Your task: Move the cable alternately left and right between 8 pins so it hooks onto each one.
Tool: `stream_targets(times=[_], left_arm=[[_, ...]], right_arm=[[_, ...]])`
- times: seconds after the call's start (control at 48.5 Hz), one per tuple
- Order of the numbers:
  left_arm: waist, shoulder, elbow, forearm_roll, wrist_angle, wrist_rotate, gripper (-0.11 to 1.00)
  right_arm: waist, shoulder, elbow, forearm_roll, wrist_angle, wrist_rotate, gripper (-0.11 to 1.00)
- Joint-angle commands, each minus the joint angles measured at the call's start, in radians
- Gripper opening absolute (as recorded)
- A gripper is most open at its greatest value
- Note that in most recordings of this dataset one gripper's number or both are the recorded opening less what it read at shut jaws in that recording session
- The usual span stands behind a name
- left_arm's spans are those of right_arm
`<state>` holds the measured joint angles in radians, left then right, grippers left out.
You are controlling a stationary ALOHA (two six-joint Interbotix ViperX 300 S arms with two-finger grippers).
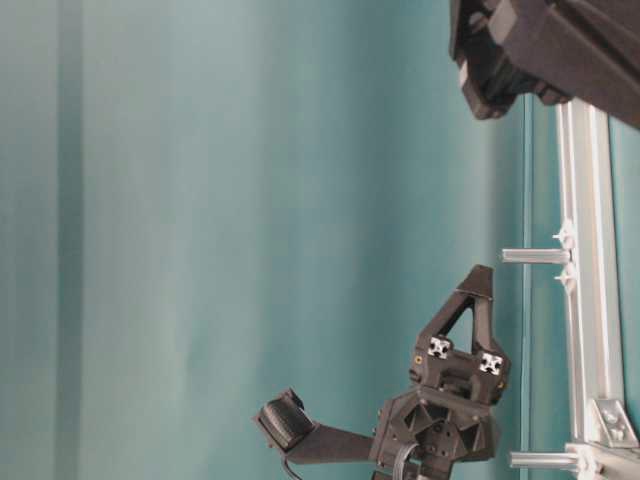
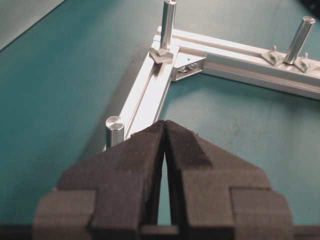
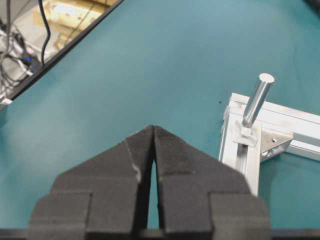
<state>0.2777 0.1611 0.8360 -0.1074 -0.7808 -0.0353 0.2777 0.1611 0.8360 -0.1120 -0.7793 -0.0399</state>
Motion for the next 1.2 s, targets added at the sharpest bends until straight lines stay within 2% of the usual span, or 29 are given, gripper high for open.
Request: stream_targets(times=[0.0,0.062,0.268,0.495,0.722,0.784,0.846,0.97,1.176], left_arm=[[-0.017,-0.094,-0.017,0.026,0.04,-0.008,-0.01],[-0.023,-0.146,-0.017,0.026,0.098,-0.009,0.02],[-0.061,-0.333,-0.015,0.028,0.327,-0.011,0.0],[-0.117,-0.449,-0.008,0.026,0.526,-0.008,0.05],[-0.166,-0.489,0.021,0.028,0.563,-0.006,0.5],[-0.173,-0.497,0.032,0.029,0.565,-0.006,0.62],[-0.181,-0.508,0.046,0.029,0.568,-0.006,0.73],[-0.187,-0.537,0.072,0.029,0.58,-0.006,0.75],[-0.196,-0.592,0.121,0.031,0.589,-0.006,0.75]], right_arm=[[0.025,-0.023,-0.015,-0.002,0.0,0.015,0.0],[0.032,-0.031,-0.021,-0.002,0.054,0.017,0.0],[0.077,-0.061,-0.095,-0.002,0.365,0.026,0.0],[0.087,-0.061,-0.172,-0.002,0.537,0.061,0.0],[0.087,-0.025,-0.276,-0.002,0.752,0.066,0.01],[0.087,-0.006,-0.302,-0.002,0.798,0.066,0.09],[0.087,0.011,-0.318,-0.002,0.811,0.066,0.22],[0.087,0.049,-0.354,-0.002,0.821,0.067,0.52],[0.087,0.107,-0.428,-0.002,0.853,0.081,0.52]])
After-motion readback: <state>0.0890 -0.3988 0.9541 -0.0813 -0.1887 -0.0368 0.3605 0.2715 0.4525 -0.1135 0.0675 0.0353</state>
